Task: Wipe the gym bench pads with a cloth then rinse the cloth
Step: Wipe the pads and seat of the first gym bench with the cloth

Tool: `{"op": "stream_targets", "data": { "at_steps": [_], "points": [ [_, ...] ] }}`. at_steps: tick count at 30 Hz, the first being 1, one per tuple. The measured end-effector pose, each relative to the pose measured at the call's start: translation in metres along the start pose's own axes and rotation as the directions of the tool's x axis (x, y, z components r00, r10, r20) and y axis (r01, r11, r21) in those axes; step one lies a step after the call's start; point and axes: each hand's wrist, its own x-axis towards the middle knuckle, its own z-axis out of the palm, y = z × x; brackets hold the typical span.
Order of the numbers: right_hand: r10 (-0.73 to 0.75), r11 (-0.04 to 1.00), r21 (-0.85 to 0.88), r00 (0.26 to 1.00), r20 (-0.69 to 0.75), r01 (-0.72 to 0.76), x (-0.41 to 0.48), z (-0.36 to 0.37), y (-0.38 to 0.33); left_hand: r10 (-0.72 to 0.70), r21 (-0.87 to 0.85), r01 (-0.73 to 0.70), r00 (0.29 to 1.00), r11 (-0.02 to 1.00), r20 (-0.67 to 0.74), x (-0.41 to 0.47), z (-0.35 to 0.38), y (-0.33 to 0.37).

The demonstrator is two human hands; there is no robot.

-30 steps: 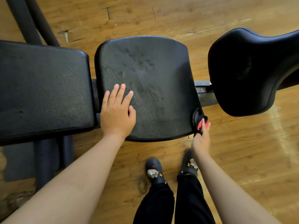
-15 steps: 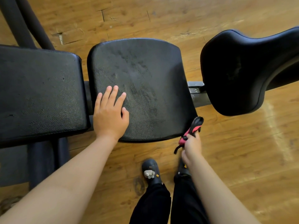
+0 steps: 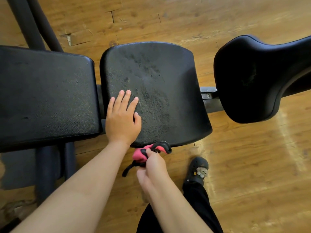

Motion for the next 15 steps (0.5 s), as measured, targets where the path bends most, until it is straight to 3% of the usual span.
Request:
{"op": "stream_targets", "data": {
  "at_steps": [8,15],
  "points": [
    [0.152,0.988,-0.060,0.960,0.235,-0.141,-0.018,-0.013,-0.013,-0.013,-0.113,0.018,0.999,0.993,0.042,0.002,0.000,-0.008],
    [-0.027,0.988,-0.126,0.891,0.453,0.094,-0.034,-0.036,-0.063,-0.023,-0.135,0.037,0.994,0.990,0.103,0.001,-0.003,-0.006]
  ]
}}
